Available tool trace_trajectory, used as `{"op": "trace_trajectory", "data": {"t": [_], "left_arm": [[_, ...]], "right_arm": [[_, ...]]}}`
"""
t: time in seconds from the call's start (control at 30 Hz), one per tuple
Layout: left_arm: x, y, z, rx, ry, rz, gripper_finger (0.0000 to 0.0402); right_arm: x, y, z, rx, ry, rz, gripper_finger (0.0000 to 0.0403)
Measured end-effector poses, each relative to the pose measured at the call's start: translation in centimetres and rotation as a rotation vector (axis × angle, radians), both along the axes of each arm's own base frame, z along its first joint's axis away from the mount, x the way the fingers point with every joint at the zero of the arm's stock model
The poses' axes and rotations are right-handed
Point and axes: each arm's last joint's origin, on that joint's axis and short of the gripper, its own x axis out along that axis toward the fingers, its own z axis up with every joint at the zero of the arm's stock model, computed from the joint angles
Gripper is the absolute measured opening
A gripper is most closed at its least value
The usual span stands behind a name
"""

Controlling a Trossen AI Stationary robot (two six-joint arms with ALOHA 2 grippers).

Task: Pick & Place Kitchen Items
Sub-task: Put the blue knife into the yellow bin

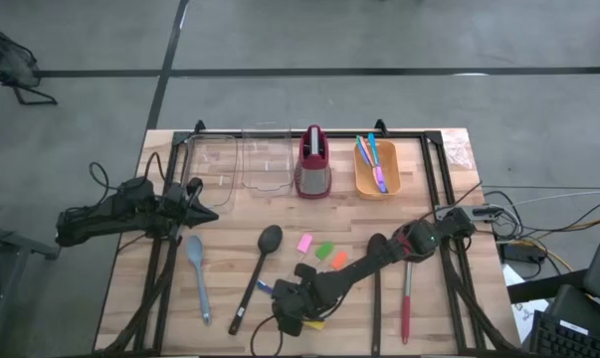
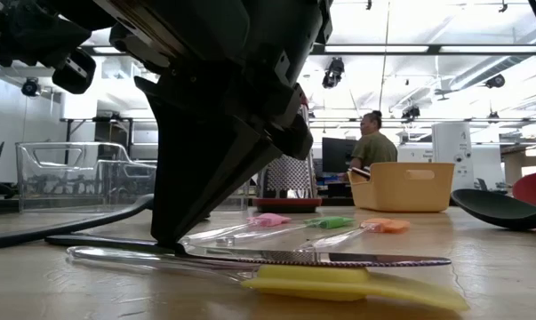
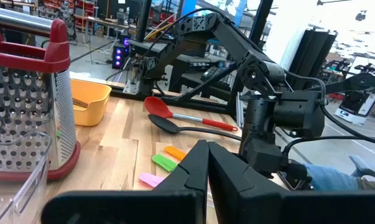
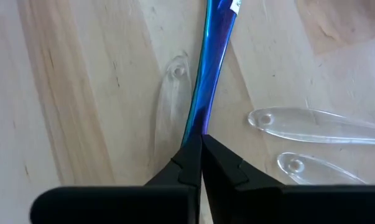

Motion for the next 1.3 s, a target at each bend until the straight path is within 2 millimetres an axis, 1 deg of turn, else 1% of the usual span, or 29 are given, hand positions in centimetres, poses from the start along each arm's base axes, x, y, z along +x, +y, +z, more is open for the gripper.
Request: {"op": "trace_trajectory", "data": {"t": [0.1, 0.27, 0.37, 0.47, 0.63, 0.77, 0.87, 1.0, 1.13, 1.3], "left_arm": [[0.0, 0.0, 0.0, 0.000, -0.001, 0.000, 0.0012], [0.0, 0.0, 0.0, 0.000, 0.000, 0.000, 0.0012], [0.0, 0.0, 0.0, 0.000, 0.000, 0.000, 0.0012], [0.0, 0.0, 0.0, 0.000, 0.000, 0.000, 0.0012], [0.0, 0.0, 0.0, 0.000, 0.000, 0.000, 0.0012], [0.0, 0.0, 0.0, 0.000, 0.000, 0.000, 0.0012], [0.0, 0.0, 0.0, 0.000, -0.001, 0.000, 0.0012], [0.0, 0.0, 0.0, 0.000, 0.000, 0.000, 0.0012], [0.0, 0.0, 0.0, 0.000, 0.000, 0.000, 0.0012], [0.0, 0.0, 0.0, 0.000, 0.000, 0.000, 0.0012]], "right_arm": [[0.0, 0.0, 0.1, 0.000, -0.002, 0.001, 0.0008], [0.3, 0.2, 0.9, 0.003, -0.015, 0.009, 0.0008], [0.4, 0.3, 1.2, 0.027, -0.015, 0.020, 0.0018], [0.2, 0.5, 1.3, 0.053, -0.002, 0.031, 0.0044], [-0.1, 0.8, 1.7, 0.044, 0.004, 0.041, 0.0107], [-0.6, 0.9, 2.4, 0.014, 0.069, 0.052, 0.0156], [-1.0, 1.1, 3.1, -0.031, 0.087, 0.073, 0.0186], [-1.3, 1.7, 4.0, -0.040, 0.081, 0.117, 0.0214], [-1.5, 2.4, 4.4, 0.011, 0.087, 0.149, 0.0231], [-2.4, 2.6, 2.6, -0.007, 0.159, 0.150, 0.0245]]}}
